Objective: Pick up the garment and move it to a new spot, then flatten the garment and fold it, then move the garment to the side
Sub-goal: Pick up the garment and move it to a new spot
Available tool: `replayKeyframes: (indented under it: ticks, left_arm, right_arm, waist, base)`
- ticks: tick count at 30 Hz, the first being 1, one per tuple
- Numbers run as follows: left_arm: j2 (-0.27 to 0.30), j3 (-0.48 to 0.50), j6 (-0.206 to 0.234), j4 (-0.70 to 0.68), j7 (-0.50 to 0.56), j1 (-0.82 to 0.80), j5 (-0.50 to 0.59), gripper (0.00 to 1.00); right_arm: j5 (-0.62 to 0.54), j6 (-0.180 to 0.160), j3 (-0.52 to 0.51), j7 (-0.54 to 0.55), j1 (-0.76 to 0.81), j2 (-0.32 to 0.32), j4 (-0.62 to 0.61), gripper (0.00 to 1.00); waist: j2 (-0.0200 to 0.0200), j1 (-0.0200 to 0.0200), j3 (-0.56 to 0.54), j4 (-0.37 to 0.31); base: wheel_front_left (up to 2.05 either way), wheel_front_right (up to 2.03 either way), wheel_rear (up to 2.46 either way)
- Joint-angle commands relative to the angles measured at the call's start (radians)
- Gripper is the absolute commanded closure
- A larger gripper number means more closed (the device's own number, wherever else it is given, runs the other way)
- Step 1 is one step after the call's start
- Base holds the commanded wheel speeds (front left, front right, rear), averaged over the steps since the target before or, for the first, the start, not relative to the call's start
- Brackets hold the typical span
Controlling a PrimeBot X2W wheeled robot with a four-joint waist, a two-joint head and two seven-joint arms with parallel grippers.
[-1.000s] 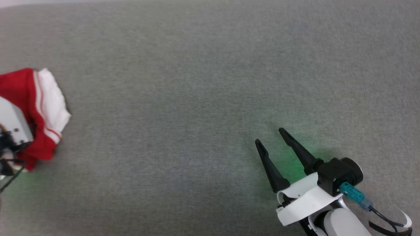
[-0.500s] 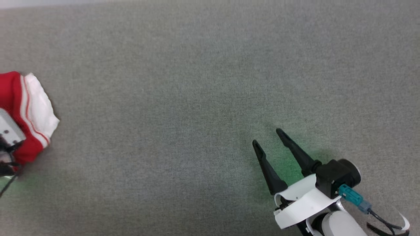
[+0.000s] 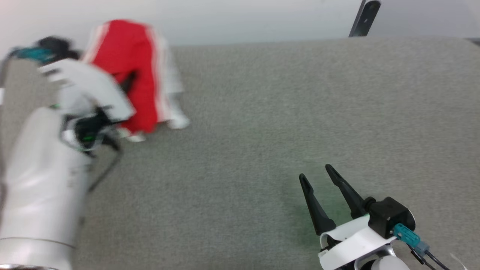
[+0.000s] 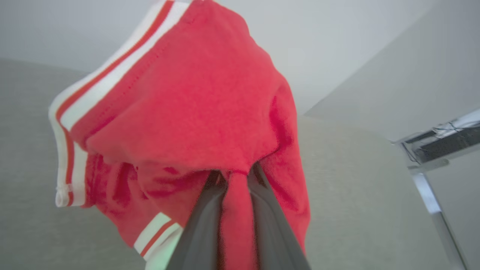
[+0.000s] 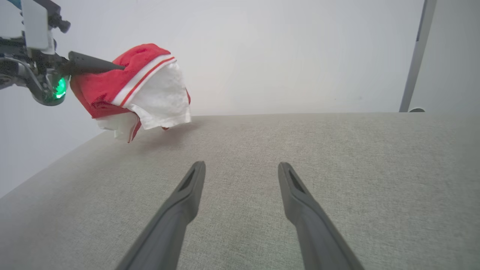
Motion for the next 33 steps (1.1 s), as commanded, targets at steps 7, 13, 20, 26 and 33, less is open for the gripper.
replayKeyframes:
  ticks: [7,13,20,26,33]
  left_arm:
    - [-0.132,-0.163,-0.004,-0.246,0.103,0.029,-0.134,1.0]
    - [-0.232,-0.238,-0.004,-0.246,0.068,0.013,-0.139,1.0]
    - [-0.216,-0.301,-0.004,-0.082,-0.024,-0.009,-0.097,1.0]
    - [-0.131,-0.384,-0.004,0.095,-0.111,-0.06,0.014,1.0]
    - [-0.084,-0.563,-0.004,0.211,-0.133,-0.095,0.152,1.0]
  right_arm:
    - [0.019,0.0,-0.039,-0.019,0.029,0.012,0.002,0.0]
    - [0.051,0.0,-0.057,-0.026,0.008,0.016,0.003,0.0]
    - [0.112,0.0,-0.068,-0.027,-0.025,0.016,-0.035,0.0]
    - [0.135,0.0,-0.064,-0.028,-0.04,0.016,-0.049,0.0]
    - [0.147,0.0,-0.05,-0.028,-0.044,0.016,-0.053,0.0]
  waist:
    - [0.0,0.0,-0.032,-0.112]
    - [0.0,0.0,0.01,-0.214]
    - [0.0,0.0,0.075,-0.308]
    - [0.0,0.0,0.095,-0.339]
    - [0.0,0.0,0.104,-0.35]
  base:
    - [0.0,0.0,0.0]
    - [0.0,0.0,0.0]
    - [0.0,0.0,0.0]
    - [0.0,0.0,0.0]
    - [0.0,0.0,0.0]
